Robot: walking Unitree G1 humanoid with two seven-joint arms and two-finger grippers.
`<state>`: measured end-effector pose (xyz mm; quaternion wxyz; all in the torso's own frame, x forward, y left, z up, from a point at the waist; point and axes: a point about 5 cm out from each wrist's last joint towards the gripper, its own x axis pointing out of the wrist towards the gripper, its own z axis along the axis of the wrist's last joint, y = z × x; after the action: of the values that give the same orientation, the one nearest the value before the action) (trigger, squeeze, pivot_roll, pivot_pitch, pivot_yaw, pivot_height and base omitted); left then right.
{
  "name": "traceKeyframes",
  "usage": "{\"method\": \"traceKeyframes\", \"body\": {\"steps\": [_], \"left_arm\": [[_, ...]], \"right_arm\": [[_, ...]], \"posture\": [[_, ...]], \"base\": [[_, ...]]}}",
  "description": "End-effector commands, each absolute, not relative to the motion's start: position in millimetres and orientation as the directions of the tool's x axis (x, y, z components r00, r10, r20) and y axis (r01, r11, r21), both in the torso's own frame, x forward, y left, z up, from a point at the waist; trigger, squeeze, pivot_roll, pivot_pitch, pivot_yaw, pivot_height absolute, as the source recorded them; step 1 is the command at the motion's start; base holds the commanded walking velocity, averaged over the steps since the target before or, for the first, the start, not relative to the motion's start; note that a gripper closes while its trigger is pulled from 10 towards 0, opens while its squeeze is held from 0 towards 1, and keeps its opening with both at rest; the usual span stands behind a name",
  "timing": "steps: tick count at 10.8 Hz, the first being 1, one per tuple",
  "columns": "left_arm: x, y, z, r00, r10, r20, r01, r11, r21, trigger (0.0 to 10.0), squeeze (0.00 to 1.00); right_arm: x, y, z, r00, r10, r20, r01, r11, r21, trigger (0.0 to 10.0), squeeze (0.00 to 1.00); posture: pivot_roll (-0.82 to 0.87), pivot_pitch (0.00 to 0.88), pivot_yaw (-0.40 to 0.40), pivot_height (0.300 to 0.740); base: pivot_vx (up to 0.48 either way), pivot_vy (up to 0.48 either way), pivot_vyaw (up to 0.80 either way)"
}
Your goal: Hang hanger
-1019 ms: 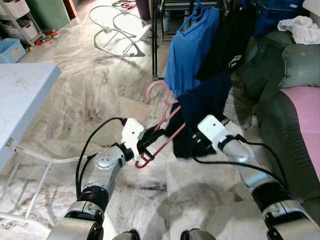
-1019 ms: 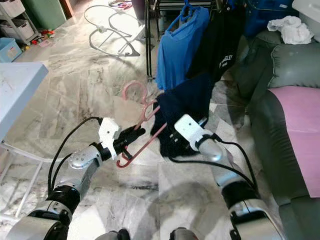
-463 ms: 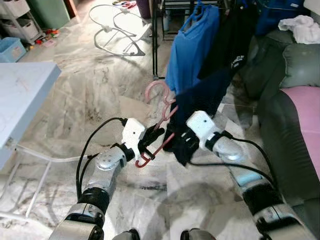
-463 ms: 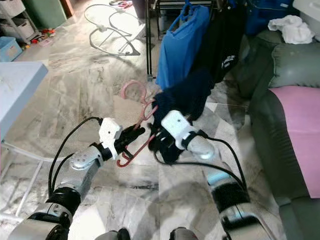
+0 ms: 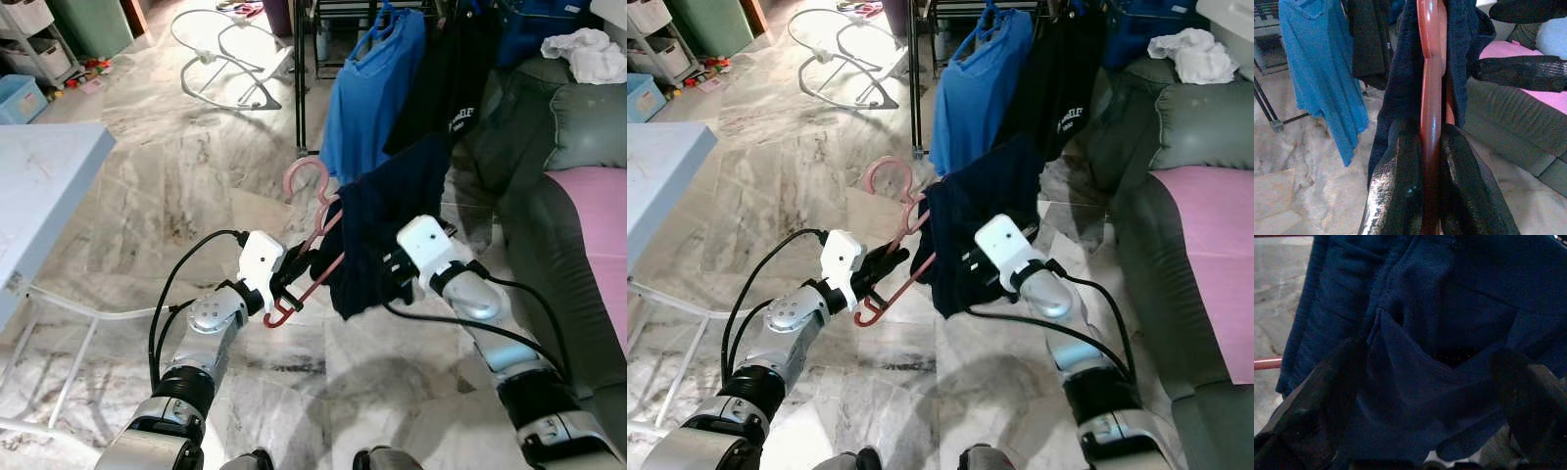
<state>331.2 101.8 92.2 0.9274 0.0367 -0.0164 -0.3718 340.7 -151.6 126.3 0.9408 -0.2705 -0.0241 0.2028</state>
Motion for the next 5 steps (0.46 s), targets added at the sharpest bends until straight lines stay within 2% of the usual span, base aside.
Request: {"method": "traceKeyframes", "body": {"steps": [1, 4, 5], "left_arm": [[334, 99, 102, 0.710, -0.703, 0.049, 0.696, 0.710, 0.102, 0.0, 0.00], [330, 88, 111, 0.645, -0.756, 0.113, 0.753, 0.654, 0.071, 0.0, 0.00], [328, 87, 112, 0.635, -0.763, 0.123, 0.761, 0.645, 0.068, 0.0, 0.00]], "right_arm": [[342, -145, 122, 0.917, 0.391, -0.080, -0.375, 0.776, -0.506, 10.0, 0.00], [355, -124, 117, 0.925, 0.368, -0.091, -0.373, 0.842, -0.390, 10.0, 0.00], [359, -124, 116, 0.932, 0.348, -0.102, -0.360, 0.860, -0.361, 7.5, 0.00]], "posture": [[-0.27, 0.161, 0.060, 0.740], [-0.26, 0.161, 0.053, 0.740], [-0.26, 0.161, 0.051, 0.740]], "base": [[0.000, 0.000, 0.00], [0.000, 0.000, 0.00], [0.000, 0.000, 0.00]]}}
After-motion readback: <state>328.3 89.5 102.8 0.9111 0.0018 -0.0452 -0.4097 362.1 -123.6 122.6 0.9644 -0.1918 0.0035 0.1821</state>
